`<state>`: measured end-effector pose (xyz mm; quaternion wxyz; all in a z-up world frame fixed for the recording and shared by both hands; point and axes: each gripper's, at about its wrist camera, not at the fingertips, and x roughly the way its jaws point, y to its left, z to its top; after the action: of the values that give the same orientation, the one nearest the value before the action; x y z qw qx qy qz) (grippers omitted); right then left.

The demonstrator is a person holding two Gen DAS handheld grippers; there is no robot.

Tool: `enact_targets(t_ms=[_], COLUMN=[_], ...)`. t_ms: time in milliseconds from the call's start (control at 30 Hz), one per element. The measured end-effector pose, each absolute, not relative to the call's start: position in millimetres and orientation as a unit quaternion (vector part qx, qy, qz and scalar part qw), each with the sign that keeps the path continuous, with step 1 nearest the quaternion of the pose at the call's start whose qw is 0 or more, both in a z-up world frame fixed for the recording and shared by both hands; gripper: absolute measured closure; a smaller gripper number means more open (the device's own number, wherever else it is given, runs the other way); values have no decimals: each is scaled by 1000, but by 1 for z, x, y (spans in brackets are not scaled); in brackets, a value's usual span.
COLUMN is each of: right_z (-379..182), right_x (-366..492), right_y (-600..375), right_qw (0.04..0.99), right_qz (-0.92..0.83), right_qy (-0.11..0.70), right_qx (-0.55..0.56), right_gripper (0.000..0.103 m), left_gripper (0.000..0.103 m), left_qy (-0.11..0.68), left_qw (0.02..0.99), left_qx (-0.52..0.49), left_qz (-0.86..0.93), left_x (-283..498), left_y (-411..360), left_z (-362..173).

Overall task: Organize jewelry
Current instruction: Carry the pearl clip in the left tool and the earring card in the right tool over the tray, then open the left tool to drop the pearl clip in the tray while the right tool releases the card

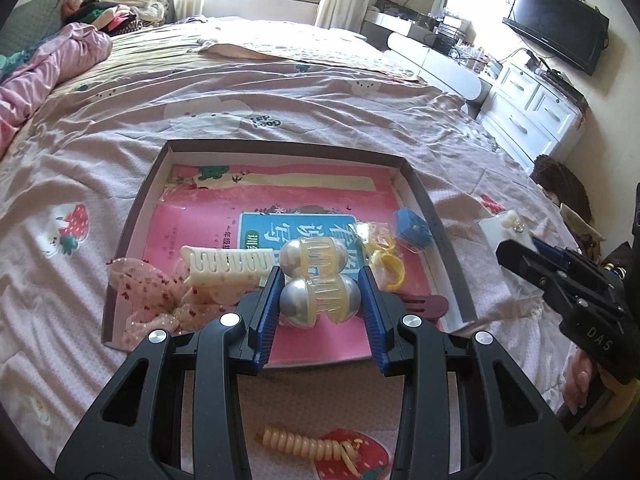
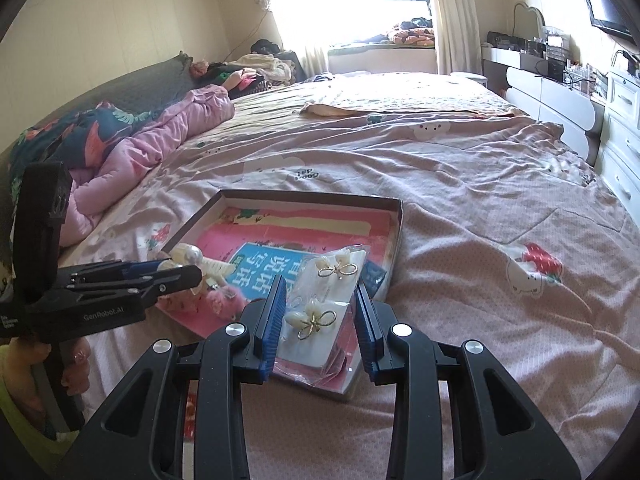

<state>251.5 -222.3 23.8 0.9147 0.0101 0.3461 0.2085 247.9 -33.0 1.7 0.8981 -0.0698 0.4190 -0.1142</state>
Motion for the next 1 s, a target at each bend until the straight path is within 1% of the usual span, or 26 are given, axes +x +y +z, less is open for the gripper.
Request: enact_targets(t_ms=[533, 1000], right_z=[1, -29], right_x=[283, 288], right_y=[-205, -194], right_qw=[910, 902], right_qz=[198, 192], right_qy=[364, 387], right_qx=[1, -28], right_gripper=[71, 71], left_gripper=[73, 73], left_qy=[431, 447], left_qw=[895, 887], left_qx=[-70, -61], left_qz=[-97, -94], left_x=[283, 310], left_y=[-25, -31], left_z=[-21, -37])
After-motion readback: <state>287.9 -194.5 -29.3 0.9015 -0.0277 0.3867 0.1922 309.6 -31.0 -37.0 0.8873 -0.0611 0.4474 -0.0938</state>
